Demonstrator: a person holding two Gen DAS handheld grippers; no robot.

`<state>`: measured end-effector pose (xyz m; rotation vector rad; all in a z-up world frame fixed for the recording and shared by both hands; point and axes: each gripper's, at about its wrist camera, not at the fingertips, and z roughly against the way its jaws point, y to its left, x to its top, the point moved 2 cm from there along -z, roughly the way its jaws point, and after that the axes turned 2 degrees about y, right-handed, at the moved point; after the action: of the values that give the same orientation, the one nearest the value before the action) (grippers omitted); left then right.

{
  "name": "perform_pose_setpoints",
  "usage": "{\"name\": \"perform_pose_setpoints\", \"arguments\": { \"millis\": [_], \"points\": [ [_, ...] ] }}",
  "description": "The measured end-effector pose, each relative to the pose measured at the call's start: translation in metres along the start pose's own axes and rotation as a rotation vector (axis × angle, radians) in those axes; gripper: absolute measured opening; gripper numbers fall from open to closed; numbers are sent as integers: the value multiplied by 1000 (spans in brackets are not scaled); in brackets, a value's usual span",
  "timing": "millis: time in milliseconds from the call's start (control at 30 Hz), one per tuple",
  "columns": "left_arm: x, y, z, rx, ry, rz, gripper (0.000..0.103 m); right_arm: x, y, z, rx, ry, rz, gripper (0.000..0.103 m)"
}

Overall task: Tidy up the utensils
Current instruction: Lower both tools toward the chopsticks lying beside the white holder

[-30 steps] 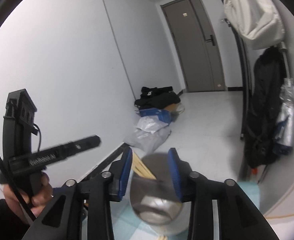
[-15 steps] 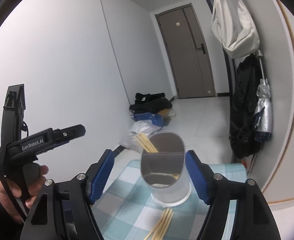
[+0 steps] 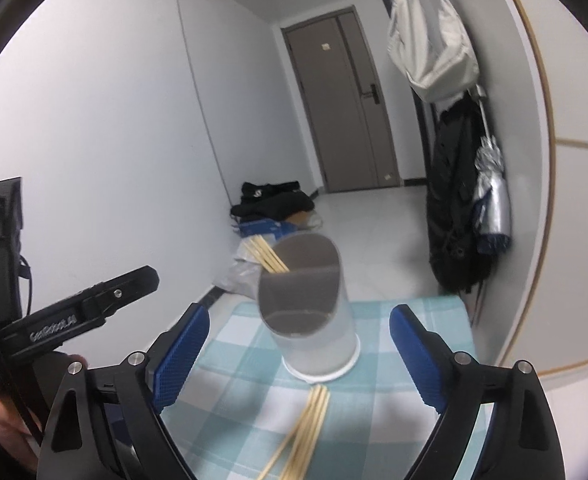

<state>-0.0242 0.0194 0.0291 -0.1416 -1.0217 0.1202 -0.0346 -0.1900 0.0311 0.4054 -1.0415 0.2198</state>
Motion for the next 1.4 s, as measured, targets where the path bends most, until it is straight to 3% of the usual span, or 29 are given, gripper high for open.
{"name": "perform_pose_setpoints", "arguments": {
  "millis": [433, 733, 1033, 1267, 1400],
  "points": [
    [-22, 4, -29, 19, 90, -12, 99, -35, -30, -25, -55, 170, -76, 92],
    [-23, 0, -26, -2, 79, -6, 99, -55, -37, -41, -54, 260, -76, 92],
    [-27, 15, -49, -3, 171, 46, 99, -78, -39, -81, -110, 411, -50, 91],
    [-32, 38, -60, 31, 230, 110, 99, -94, -41, -114, -141, 524, -48, 82],
    [-34, 47, -65, 47, 254, 135, 99, -103, -37, -131, -159, 579, -25, 72]
  ]
}}
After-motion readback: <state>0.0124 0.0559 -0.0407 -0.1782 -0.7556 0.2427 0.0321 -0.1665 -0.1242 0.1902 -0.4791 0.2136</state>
